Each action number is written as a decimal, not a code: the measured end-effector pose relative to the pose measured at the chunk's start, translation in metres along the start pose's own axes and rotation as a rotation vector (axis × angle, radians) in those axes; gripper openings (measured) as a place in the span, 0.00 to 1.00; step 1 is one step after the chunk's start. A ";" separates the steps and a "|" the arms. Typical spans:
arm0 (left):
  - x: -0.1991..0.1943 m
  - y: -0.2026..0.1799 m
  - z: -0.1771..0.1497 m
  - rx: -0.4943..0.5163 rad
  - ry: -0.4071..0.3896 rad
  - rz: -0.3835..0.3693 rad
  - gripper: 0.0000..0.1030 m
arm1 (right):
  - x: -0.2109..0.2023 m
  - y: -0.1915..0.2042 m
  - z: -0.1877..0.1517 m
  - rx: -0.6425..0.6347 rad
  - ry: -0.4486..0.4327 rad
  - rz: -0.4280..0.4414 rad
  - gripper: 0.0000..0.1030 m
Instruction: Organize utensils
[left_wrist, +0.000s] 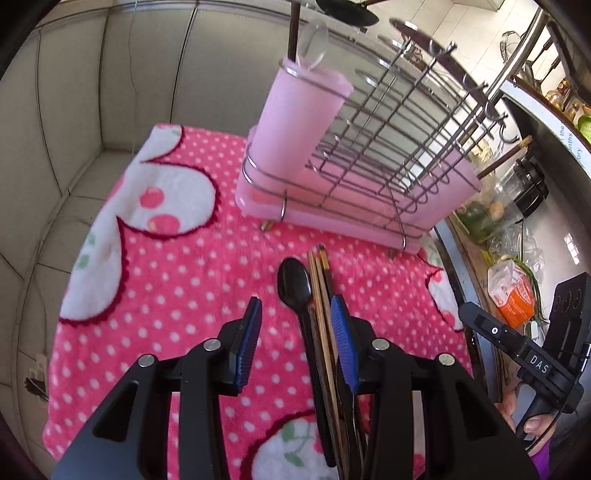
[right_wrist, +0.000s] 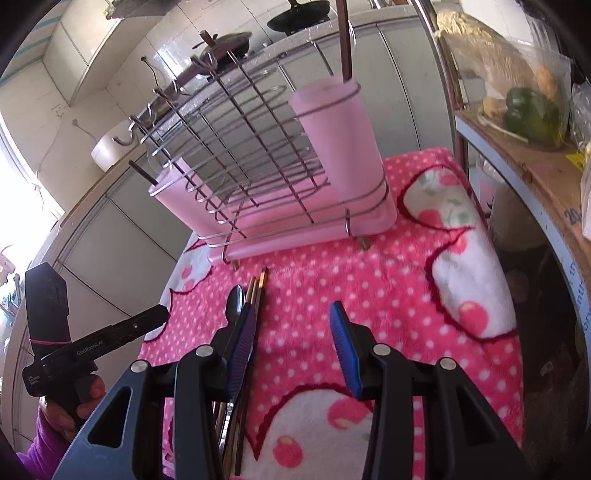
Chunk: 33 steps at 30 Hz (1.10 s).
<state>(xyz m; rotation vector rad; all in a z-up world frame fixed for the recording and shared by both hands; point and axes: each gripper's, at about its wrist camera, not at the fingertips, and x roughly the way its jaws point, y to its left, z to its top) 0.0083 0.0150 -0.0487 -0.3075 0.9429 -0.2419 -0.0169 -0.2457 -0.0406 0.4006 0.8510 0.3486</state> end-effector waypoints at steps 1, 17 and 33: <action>0.003 0.000 -0.002 -0.002 0.015 -0.003 0.38 | 0.002 -0.001 -0.002 0.005 0.010 0.002 0.41; 0.062 0.002 0.005 -0.057 0.229 -0.054 0.38 | 0.035 -0.003 -0.016 0.076 0.180 0.096 0.41; 0.094 0.017 0.015 -0.141 0.291 -0.090 0.14 | 0.073 0.013 -0.026 0.148 0.345 0.237 0.35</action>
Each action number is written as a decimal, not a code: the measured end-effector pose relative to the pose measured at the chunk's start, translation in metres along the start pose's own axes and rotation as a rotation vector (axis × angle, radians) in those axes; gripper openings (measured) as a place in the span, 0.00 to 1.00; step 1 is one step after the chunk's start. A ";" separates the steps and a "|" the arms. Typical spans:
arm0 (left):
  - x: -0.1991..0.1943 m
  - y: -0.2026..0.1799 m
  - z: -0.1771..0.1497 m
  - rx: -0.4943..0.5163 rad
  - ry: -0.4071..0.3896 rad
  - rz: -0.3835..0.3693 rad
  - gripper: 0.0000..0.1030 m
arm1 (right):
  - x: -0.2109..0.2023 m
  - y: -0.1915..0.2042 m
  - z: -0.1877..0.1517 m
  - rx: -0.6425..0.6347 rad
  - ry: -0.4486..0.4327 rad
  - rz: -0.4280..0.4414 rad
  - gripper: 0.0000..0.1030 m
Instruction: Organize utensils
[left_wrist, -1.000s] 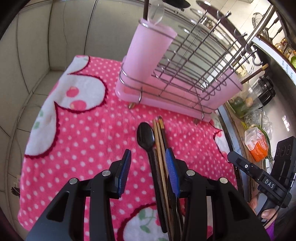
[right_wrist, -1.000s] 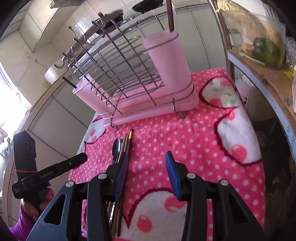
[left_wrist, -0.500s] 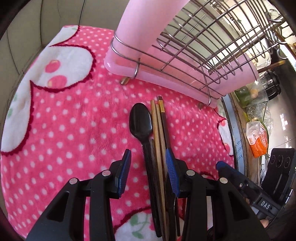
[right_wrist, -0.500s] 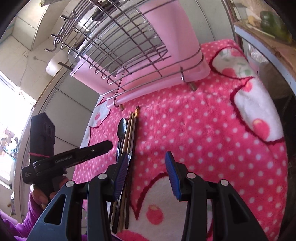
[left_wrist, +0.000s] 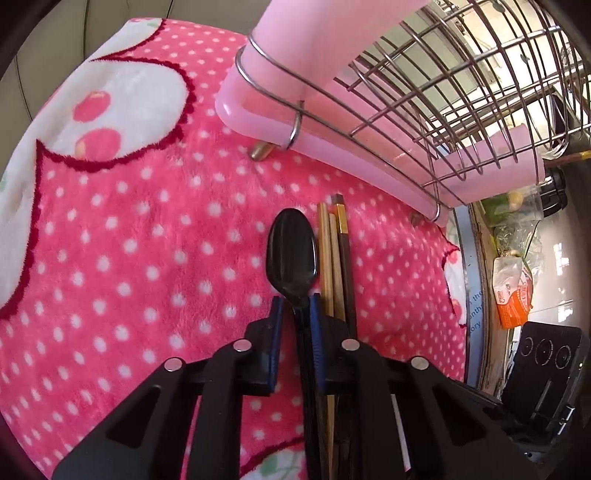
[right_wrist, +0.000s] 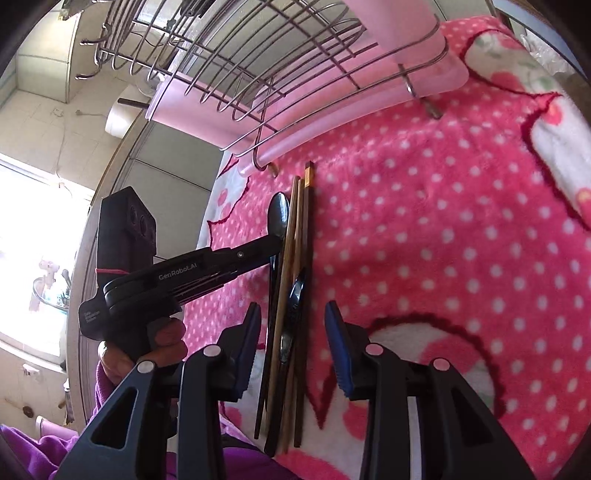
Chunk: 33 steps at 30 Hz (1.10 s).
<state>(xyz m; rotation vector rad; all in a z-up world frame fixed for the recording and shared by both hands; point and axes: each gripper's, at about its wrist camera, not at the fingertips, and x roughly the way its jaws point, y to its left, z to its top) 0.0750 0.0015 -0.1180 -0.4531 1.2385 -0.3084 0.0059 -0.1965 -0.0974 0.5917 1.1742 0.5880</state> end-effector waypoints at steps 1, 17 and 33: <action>0.000 -0.001 0.000 0.003 0.002 -0.006 0.14 | 0.002 0.000 0.000 0.003 0.005 -0.001 0.35; -0.029 0.004 -0.001 0.027 -0.080 0.022 0.08 | 0.023 0.005 0.012 0.032 0.032 -0.013 0.23; -0.029 0.023 -0.013 0.013 -0.057 0.119 0.08 | 0.050 0.022 0.022 -0.045 0.042 -0.158 0.03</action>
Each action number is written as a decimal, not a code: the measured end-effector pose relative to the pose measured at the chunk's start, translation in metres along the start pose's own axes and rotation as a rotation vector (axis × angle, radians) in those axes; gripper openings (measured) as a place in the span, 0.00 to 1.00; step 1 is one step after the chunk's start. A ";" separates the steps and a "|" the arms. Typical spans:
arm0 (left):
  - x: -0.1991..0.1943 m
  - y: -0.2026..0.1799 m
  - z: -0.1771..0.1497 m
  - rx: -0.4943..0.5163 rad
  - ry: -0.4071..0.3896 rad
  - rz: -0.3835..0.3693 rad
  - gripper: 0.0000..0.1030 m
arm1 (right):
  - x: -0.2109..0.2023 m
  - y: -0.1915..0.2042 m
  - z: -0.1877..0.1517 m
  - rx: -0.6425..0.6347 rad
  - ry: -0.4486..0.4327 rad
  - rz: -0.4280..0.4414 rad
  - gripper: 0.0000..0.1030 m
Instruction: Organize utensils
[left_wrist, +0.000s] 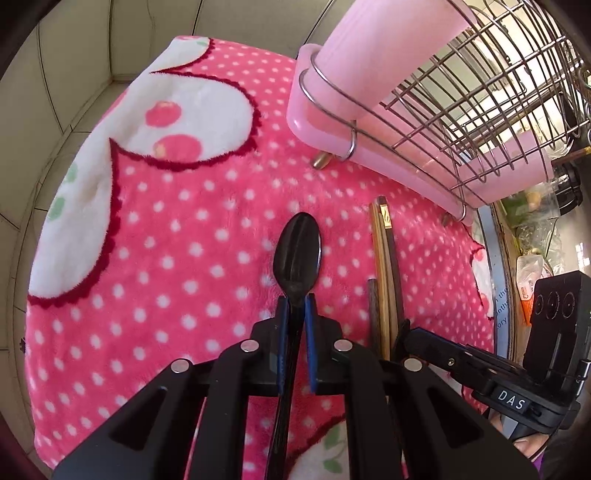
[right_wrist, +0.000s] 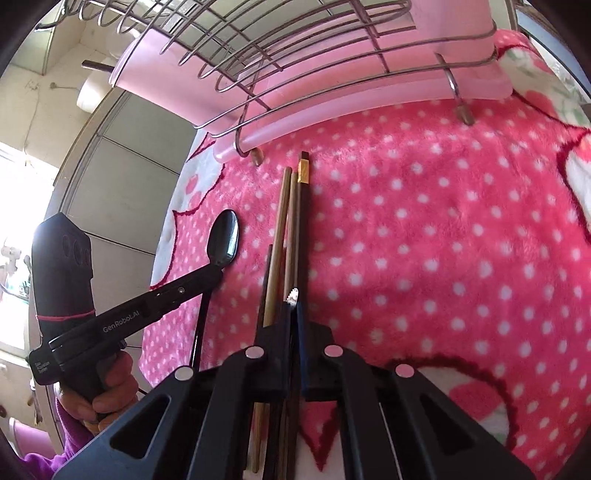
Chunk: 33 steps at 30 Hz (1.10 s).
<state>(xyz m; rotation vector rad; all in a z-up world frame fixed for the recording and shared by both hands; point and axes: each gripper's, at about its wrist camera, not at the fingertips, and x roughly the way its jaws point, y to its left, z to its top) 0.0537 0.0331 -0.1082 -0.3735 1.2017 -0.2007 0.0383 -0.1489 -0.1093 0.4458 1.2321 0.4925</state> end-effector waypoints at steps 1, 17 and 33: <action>0.000 0.000 0.001 -0.003 0.002 -0.003 0.08 | -0.001 -0.003 -0.001 0.003 0.000 0.004 0.03; 0.007 -0.005 0.010 0.031 0.080 -0.009 0.13 | -0.034 -0.042 0.002 0.041 0.000 -0.074 0.13; 0.017 -0.013 0.026 0.096 0.167 0.012 0.12 | -0.015 -0.059 0.001 0.099 0.101 0.042 0.05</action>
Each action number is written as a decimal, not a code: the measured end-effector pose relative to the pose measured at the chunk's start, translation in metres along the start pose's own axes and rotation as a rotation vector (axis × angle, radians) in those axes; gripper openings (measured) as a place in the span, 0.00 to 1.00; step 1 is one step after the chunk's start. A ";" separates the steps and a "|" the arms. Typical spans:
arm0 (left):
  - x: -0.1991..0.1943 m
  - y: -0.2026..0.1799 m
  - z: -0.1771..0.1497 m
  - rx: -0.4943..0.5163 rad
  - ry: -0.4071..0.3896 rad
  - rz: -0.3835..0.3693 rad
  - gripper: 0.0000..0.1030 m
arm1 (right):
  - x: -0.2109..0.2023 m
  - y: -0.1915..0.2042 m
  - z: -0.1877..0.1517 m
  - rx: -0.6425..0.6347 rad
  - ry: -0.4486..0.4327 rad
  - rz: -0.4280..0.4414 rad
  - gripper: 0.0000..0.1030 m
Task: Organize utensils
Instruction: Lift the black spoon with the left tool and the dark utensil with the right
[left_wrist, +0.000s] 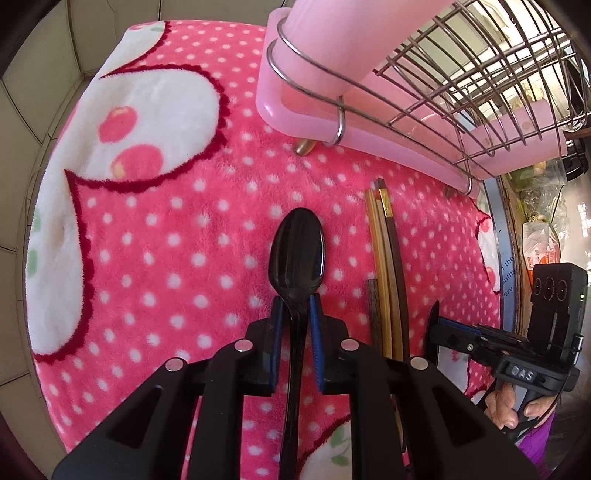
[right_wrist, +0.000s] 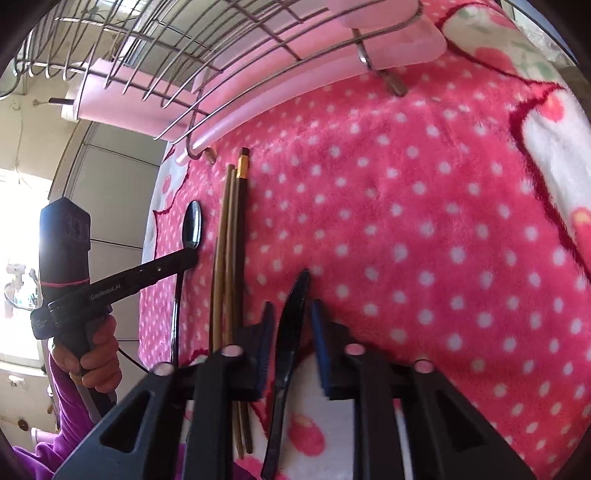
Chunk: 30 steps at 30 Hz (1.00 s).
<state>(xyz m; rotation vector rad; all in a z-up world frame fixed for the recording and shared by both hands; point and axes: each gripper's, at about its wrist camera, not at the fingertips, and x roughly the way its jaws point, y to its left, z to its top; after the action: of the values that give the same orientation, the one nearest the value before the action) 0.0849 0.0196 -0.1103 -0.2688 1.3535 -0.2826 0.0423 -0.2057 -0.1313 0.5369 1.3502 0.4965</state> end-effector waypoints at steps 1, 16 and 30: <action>-0.001 0.000 -0.001 0.003 -0.007 0.004 0.10 | 0.000 -0.003 -0.001 0.010 -0.003 0.017 0.05; -0.075 -0.008 -0.020 0.024 -0.288 -0.119 0.04 | -0.080 0.036 -0.016 -0.204 -0.323 -0.014 0.02; -0.185 -0.039 -0.021 0.056 -0.695 -0.173 0.04 | -0.201 0.065 -0.014 -0.278 -0.798 -0.042 0.02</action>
<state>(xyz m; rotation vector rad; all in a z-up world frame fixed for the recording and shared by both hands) 0.0270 0.0479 0.0683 -0.3940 0.6357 -0.3312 -0.0043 -0.2783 0.0624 0.4080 0.5178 0.3654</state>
